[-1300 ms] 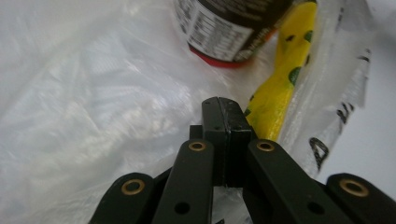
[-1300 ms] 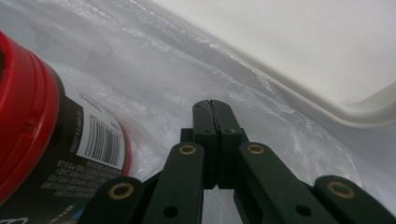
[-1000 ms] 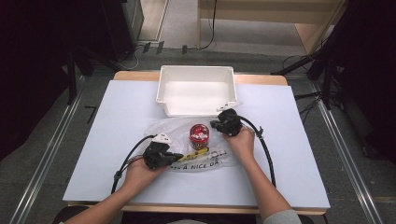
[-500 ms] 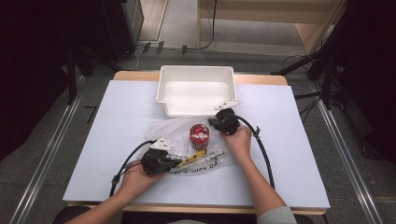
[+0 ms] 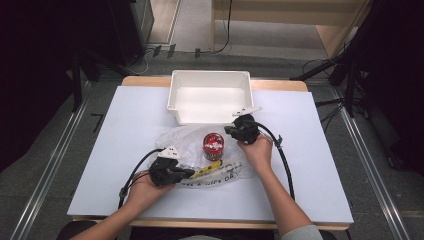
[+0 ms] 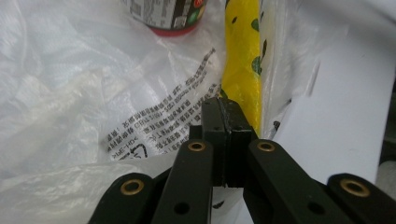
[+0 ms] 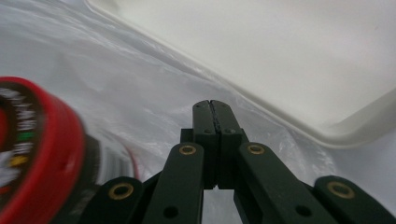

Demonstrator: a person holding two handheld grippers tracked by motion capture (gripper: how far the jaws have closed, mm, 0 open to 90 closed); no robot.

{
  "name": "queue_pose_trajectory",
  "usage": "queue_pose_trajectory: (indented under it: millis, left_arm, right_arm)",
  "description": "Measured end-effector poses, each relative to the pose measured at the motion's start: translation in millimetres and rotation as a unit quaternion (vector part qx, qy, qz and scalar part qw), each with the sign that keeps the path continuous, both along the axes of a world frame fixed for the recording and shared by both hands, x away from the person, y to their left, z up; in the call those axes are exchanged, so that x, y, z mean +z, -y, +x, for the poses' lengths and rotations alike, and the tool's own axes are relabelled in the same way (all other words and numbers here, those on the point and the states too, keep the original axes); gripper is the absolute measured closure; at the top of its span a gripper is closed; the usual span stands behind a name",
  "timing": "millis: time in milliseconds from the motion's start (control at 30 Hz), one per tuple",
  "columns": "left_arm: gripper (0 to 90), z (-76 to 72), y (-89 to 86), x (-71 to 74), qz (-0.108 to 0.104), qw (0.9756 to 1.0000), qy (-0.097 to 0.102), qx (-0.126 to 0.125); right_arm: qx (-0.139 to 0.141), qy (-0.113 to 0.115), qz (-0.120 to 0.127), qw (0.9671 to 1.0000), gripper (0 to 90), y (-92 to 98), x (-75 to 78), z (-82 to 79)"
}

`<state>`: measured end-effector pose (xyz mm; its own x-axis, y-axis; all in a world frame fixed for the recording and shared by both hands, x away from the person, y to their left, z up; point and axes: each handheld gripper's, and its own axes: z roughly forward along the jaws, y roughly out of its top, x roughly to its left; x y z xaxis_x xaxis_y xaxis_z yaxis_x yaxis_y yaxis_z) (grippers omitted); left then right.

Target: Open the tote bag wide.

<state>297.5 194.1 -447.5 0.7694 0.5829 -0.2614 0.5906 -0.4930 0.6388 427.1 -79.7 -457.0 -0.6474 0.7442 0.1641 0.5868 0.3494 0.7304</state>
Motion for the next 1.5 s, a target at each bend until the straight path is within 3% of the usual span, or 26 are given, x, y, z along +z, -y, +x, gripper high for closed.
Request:
queue_pose_trajectory:
  millis: [200,367,467,833,967,1167,1267,1367,1500]
  left_arm:
    - [90.0,-2.7,-3.9,18.8,-0.007,0.9999,0.007,-0.006]
    - [90.0,-4.9,-9.7,38.0,-0.011,0.9999,0.003,-0.011]
    - [90.0,-4.6,-11.6,51.9,-0.018,0.9996,0.016,-0.016]
    - [90.0,40.8,0.9,84.5,-0.027,0.9989,0.031,-0.021]
    - [90.0,64.4,4.8,87.5,-0.024,0.9991,0.035,-0.010]
    - [90.0,83.4,11.4,88.2,-0.017,0.9993,0.032,-0.012]
    - [90.0,96.6,16.2,82.8,0.001,0.9995,0.029,-0.013]
    - [90.0,109.8,16.8,76.9,-0.008,0.9995,0.030,-0.007]
    - [90.0,124.1,19.1,60.4,0.011,0.9992,0.039,-0.004]
  right_arm:
    - [0.034,0.018,0.007,0.9992,90.0,2.8,26.0,-23.2]
    - [0.045,0.019,0.014,0.9987,90.0,6.0,34.5,-38.1]
    - [0.046,0.014,0.017,0.9987,90.0,8.6,34.3,-42.5]
    - [0.051,-0.003,0.006,0.9987,90.0,19.0,20.3,-63.3]
    - [0.050,-0.008,0.009,0.9987,90.0,22.6,15.5,-70.4]
    - [0.051,-0.010,0.006,0.9986,90.0,23.9,13.7,-73.4]
    - [0.052,-0.011,0.009,0.9986,90.0,24.2,13.3,-74.2]
    - [0.056,-0.015,0.009,0.9983,90.0,23.0,9.7,-76.9]
    - [0.059,-0.015,0.007,0.9981,90.0,20.4,7.6,-77.7]
